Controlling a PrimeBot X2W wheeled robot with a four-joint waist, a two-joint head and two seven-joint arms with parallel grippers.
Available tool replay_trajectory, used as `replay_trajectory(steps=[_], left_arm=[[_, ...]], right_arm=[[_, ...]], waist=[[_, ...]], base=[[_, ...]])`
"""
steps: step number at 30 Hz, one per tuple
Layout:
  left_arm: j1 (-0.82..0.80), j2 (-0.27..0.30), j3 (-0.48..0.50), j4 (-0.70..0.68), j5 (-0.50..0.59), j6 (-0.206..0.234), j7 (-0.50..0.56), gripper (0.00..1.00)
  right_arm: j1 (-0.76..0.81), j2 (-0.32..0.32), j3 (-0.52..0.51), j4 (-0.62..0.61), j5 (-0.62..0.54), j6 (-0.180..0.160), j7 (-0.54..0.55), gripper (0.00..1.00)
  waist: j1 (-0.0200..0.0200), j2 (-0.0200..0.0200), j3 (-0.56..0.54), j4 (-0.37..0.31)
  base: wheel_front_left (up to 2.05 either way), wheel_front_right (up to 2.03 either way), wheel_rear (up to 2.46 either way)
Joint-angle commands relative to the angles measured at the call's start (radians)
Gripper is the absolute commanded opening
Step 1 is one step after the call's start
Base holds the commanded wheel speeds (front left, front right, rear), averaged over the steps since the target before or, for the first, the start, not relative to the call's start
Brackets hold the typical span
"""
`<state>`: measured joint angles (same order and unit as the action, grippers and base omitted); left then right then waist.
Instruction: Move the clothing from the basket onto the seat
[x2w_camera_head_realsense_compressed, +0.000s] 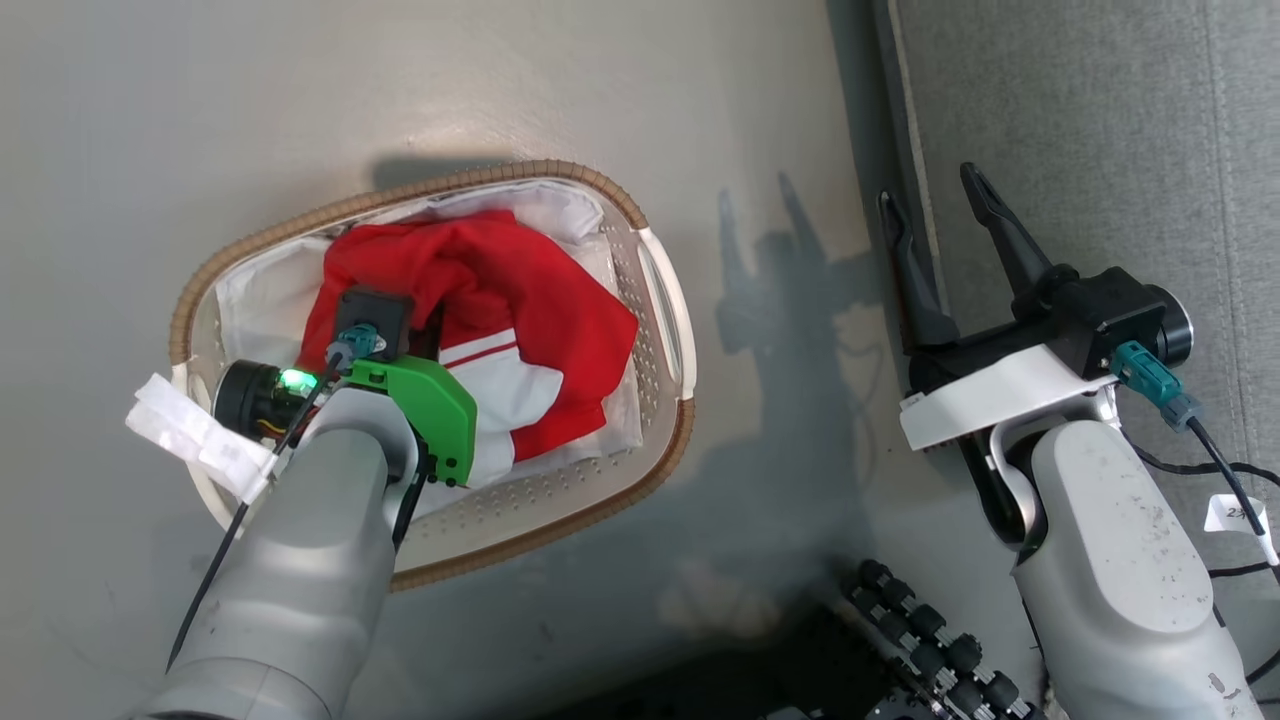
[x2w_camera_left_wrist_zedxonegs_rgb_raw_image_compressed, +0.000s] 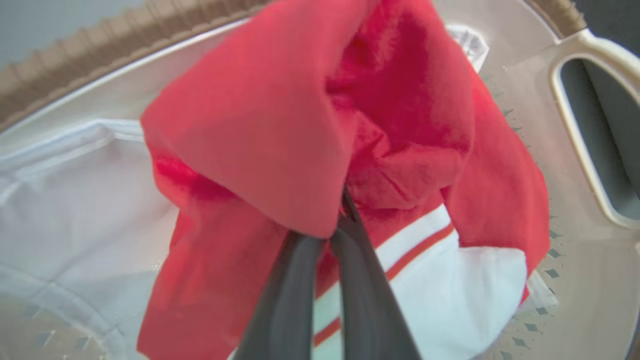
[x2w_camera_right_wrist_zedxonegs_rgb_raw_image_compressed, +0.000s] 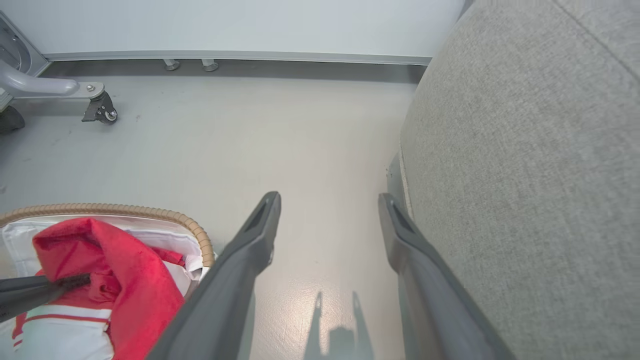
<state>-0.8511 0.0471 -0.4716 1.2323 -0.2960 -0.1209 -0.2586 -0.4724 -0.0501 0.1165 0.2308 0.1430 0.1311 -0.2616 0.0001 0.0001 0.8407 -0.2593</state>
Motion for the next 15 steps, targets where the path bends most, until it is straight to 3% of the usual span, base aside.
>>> replay_trajectory(steps=[1, 15], left_arm=[[0.023, 0.007, -0.006, -0.005, -0.006, -0.003, -0.006, 0.0], [0.255, 0.009, 0.05, -0.235, 0.001, 0.007, -0.007, 0.0]], right_arm=[[0.001, -0.002, -0.004, 0.006, 0.006, -0.001, -0.005, 1.0], [0.088, -0.003, -0.021, 0.053, -0.003, -0.001, -0.005, 1.0]], waist=[[-0.0001, -0.0001, -0.037, 0.005], [-0.0001, -0.0001, -0.324, 0.07]], base=[[0.0, 0.0, 0.0], [0.0, 0.0, 0.0]])
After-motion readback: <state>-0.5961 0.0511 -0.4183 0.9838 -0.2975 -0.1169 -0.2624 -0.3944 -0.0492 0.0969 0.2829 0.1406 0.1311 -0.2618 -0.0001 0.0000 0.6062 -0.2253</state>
